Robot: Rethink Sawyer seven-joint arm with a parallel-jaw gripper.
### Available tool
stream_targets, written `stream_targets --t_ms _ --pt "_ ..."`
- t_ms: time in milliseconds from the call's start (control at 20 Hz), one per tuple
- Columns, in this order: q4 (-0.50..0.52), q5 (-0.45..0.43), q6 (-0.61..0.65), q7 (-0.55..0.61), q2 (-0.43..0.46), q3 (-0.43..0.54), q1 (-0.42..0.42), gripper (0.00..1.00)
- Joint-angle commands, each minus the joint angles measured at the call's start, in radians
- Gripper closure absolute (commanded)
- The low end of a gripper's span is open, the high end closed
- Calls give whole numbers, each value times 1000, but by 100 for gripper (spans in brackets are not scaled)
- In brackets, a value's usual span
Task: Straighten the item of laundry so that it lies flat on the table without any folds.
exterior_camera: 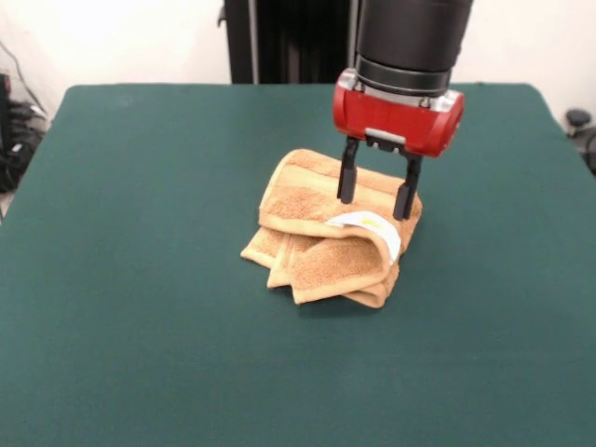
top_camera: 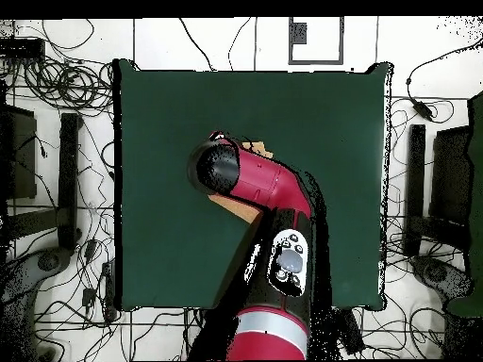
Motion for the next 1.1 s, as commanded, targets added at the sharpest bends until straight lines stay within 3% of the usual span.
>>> stream_targets --t_ms 50,1100 --pt "113 6 -57 157 38 154 -5 0" --pt "115 -27 -100 134 54 178 -25 0"
